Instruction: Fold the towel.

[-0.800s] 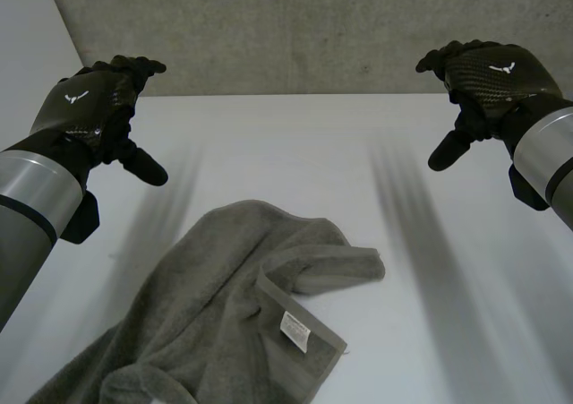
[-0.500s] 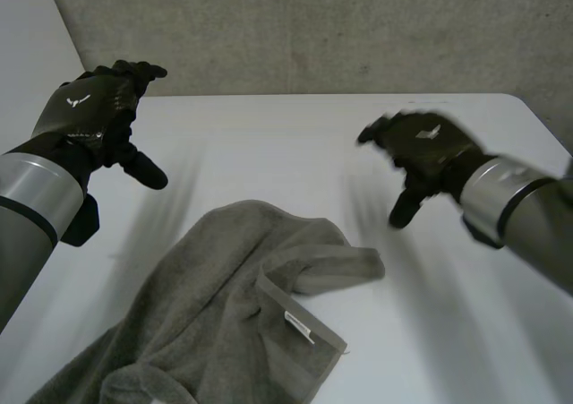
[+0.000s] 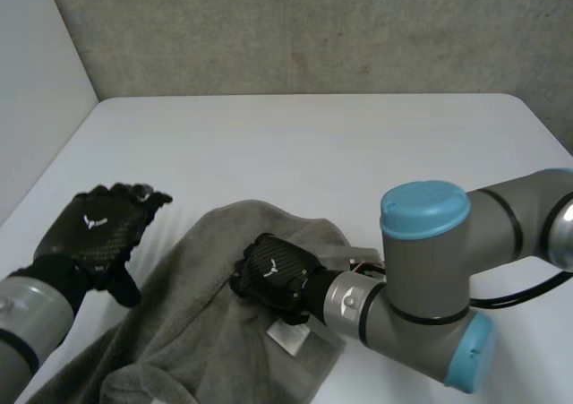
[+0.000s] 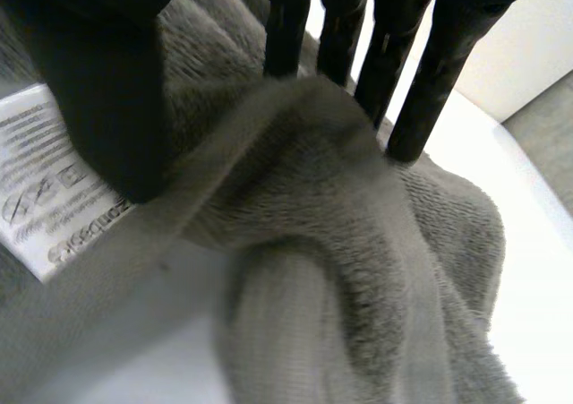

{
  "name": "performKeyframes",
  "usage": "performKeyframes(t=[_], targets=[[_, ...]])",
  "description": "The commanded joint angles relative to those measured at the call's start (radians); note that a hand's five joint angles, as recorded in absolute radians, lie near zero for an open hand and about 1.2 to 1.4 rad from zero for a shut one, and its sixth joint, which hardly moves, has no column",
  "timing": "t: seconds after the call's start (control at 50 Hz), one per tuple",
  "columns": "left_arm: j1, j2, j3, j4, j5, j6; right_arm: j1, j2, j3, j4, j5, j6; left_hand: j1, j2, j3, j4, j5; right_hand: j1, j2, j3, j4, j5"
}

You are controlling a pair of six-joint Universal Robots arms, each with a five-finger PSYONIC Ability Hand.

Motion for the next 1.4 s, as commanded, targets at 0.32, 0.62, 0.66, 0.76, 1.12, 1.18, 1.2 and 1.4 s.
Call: performKeyframes(t=[0.32, 0.62, 0.66, 0.76, 1.12, 1.18, 1.2, 1.4], targets=[[0.02, 0.005, -0.091, -0.065, 0.093, 0.018, -0.132, -0.118, -0.063, -0.102, 0.252, 0.4, 0.02, 0.024, 0.023, 0.025, 0.015, 0.771, 0.687, 0.693, 0.694, 0.716], [-0.003, -0.04, -0.092, -0.063, 0.087, 0.002, -0.229, -0.054, -0.106, -0.056, 0.479, 0.368, 0.099, 0.103, 0.101, 0.103, 0.094, 0.418, 0.333, 0.339, 0.34, 0.363], [-0.006, -0.038, -0.092, -0.063, 0.087, -0.004, -0.23, -0.054, -0.104, -0.053, 0.487, 0.363, 0.157, 0.162, 0.16, 0.162, 0.153, -0.112, -0.197, -0.191, -0.19, -0.167], [-0.026, -0.037, -0.092, -0.074, 0.082, -0.039, -0.232, -0.086, -0.064, -0.04, 0.493, 0.366, 0.255, 0.259, 0.257, 0.259, 0.25, -0.451, -0.535, -0.529, -0.528, -0.505], [-0.075, -0.026, -0.132, -0.121, 0.076, -0.088, -0.197, -0.278, 0.236, 0.073, 0.171, 0.276, 0.296, 0.3, 0.299, 0.301, 0.291, -0.17, -0.255, -0.249, -0.248, -0.225], [-0.075, -0.026, -0.128, -0.106, 0.076, -0.088, -0.192, -0.22, 0.227, 0.078, 0.194, 0.288, 0.258, 0.262, 0.261, 0.263, 0.253, -0.173, -0.258, -0.252, -0.251, -0.228], [-0.075, -0.026, -0.128, -0.106, 0.076, -0.088, -0.192, -0.219, 0.227, 0.078, 0.194, 0.288, 0.258, 0.262, 0.26, 0.262, 0.253, -0.173, -0.258, -0.252, -0.251, -0.228], [-0.084, -0.043, -0.097, -0.078, 0.076, -0.102, -0.191, -0.117, 0.201, 0.02, 0.257, 0.375, 0.234, 0.238, 0.237, 0.239, 0.229, 0.233, 0.149, 0.155, 0.156, 0.178]])
